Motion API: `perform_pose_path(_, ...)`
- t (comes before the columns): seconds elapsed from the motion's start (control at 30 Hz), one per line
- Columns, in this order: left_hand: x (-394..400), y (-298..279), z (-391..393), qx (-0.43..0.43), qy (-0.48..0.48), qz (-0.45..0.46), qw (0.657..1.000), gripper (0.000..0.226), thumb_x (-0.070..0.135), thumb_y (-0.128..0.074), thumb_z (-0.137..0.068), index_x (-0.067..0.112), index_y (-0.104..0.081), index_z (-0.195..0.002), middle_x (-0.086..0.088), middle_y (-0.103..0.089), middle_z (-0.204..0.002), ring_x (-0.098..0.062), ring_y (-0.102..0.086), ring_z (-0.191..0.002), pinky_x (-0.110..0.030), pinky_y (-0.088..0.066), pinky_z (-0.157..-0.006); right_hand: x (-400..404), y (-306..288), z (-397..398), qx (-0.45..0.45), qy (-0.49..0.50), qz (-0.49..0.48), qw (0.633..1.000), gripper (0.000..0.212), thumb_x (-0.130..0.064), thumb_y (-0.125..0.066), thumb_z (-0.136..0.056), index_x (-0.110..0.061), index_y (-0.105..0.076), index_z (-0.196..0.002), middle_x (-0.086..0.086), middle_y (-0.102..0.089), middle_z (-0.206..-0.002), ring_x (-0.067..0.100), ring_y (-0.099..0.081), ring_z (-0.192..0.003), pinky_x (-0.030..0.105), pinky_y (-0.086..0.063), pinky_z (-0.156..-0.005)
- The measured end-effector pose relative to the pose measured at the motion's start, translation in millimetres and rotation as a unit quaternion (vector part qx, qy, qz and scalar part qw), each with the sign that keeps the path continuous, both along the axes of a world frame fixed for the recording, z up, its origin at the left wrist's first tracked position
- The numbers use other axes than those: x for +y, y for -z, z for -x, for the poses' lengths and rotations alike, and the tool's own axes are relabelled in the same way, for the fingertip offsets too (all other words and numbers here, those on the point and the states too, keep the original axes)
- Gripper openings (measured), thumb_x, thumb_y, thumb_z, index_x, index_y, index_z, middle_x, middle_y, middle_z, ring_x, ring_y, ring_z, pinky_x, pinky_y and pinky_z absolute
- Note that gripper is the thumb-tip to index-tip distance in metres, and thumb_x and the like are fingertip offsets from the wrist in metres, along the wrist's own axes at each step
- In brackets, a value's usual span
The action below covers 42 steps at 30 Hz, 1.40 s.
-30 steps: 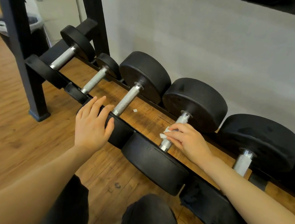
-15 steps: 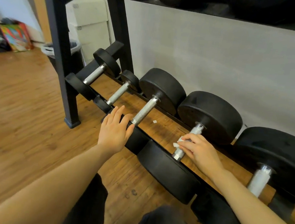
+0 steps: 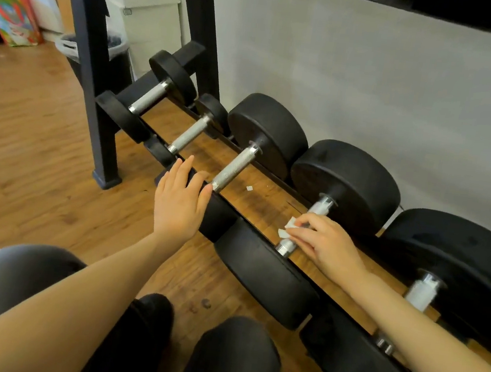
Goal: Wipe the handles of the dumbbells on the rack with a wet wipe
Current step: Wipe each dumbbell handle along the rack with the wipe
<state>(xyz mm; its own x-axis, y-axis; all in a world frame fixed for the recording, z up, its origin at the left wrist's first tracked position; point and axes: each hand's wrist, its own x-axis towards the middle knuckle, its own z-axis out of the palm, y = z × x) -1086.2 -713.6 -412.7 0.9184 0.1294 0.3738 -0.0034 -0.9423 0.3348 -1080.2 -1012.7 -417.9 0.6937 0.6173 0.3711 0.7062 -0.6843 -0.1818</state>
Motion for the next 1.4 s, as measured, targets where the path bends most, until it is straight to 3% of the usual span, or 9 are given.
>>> perform_pose_path(0.2,-4.9,9.0,-0.9,-0.036,-0.029,-0.015,0.999,0.046,0.04,-0.031,-0.103,0.015,-0.06,-0.129,-0.012,-0.037,-0.155,-0.031,-0.024,-0.147,-0.048,-0.02,-0.118,-2.8,8.5,-4.5,-0.018,-0.045,0.018,0.999,0.024,-0.022,-0.063,-0.088,-0.014,-0.072,-0.109,0.003,-0.065,-0.104,0.021,-0.061,-0.092,0.039,-0.054,-0.068)
perform_pose_path(0.5,-4.9,14.9,-2.0,-0.056,-0.037,-0.021,0.998,0.053,0.046,-0.024,-0.102,0.018,-0.059,-0.13,-0.009,-0.037,-0.155,-0.03,-0.025,-0.147,-0.048,-0.021,-0.116,4.8,21.8,10.0,-0.004,-0.023,-0.048,0.999,0.032,-0.032,-0.05,-0.092,-0.015,-0.073,-0.105,0.0,-0.065,-0.103,0.017,-0.059,-0.091,0.034,-0.054,-0.069)
perform_pose_path(0.67,-5.5,14.7,-2.0,-0.049,-0.038,-0.021,0.998,0.048,0.042,-0.027,-0.104,0.017,-0.058,-0.13,-0.01,-0.037,-0.155,-0.031,-0.024,-0.147,-0.05,-0.022,-0.117,-6.9,12.8,-2.6,-0.023,0.057,-0.091,0.994,0.024,-0.024,-0.06,-0.091,-0.014,-0.072,-0.109,0.001,-0.065,-0.105,0.015,-0.056,-0.091,0.037,-0.054,-0.07)
perform_pose_path(0.8,-6.3,14.4,-1.8,-0.046,-0.042,-0.022,0.998,0.044,0.039,-0.033,-0.104,0.015,-0.059,-0.129,-0.012,-0.037,-0.155,-0.032,-0.025,-0.147,-0.051,-0.023,-0.117,2.2,20.9,8.6,-0.006,-0.016,-0.042,0.999,0.028,-0.029,-0.053,-0.093,-0.015,-0.072,-0.109,0.002,-0.064,-0.106,0.018,-0.058,-0.094,0.036,-0.054,-0.072)
perform_pose_path(0.9,-6.9,14.5,-2.7,-0.049,-0.045,-0.019,0.998,0.046,0.041,-0.03,-0.104,0.015,-0.059,-0.128,-0.011,-0.037,-0.155,-0.031,-0.025,-0.147,-0.051,-0.023,-0.117,-0.4,18.7,5.7,0.007,-0.01,-0.035,0.999,0.026,-0.025,-0.057,-0.091,-0.015,-0.071,-0.111,0.004,-0.063,-0.108,0.018,-0.058,-0.096,0.038,-0.054,-0.074)
perform_pose_path(1.1,-7.6,13.5,-1.7,-0.043,-0.05,-0.017,0.998,0.051,0.044,-0.024,-0.103,0.018,-0.057,-0.131,-0.01,-0.036,-0.156,-0.029,-0.023,-0.147,-0.05,-0.02,-0.118,-3.0,18.1,12.4,0.071,0.038,-0.101,0.992,0.032,-0.042,-0.05,-0.094,-0.018,-0.067,-0.104,-0.007,-0.057,-0.096,0.003,-0.048,-0.084,0.025,-0.047,-0.072)
perform_pose_path(1.17,-7.9,13.6,-1.8,-0.038,-0.054,-0.017,0.998,0.046,0.042,-0.029,-0.103,0.019,-0.056,-0.132,-0.008,-0.035,-0.156,-0.028,-0.022,-0.148,-0.05,-0.019,-0.119,-1.5,19.9,14.3,0.08,0.008,-0.111,0.991,0.02,-0.03,-0.06,-0.09,-0.019,-0.067,-0.106,-0.005,-0.056,-0.096,0.005,-0.05,-0.087,0.024,-0.049,-0.073)
perform_pose_path(1.23,-7.8,13.5,-2.3,-0.034,-0.054,-0.016,0.998,0.045,0.042,-0.03,-0.103,0.02,-0.055,-0.133,-0.007,-0.034,-0.157,-0.028,-0.02,-0.149,-0.05,-0.017,-0.119,0.2,21.2,13.8,0.082,0.001,-0.144,0.986,0.021,-0.022,-0.067,-0.085,-0.019,-0.07,-0.106,-0.006,-0.056,-0.097,0.008,-0.052,-0.091,0.024,-0.051,-0.074)
perform_pose_path(1.4,-6.8,13.7,-1.3,-0.034,-0.052,-0.018,0.998,0.05,0.044,-0.025,-0.103,0.019,-0.054,-0.136,-0.008,-0.033,-0.157,-0.028,-0.02,-0.148,-0.051,-0.019,-0.119,4.2,23.7,18.2,0.104,-0.002,-0.164,0.981,0.021,-0.024,-0.065,-0.084,-0.014,-0.074,-0.1,-0.005,-0.058,-0.097,0.009,-0.053,-0.096,0.027,-0.051,-0.082)
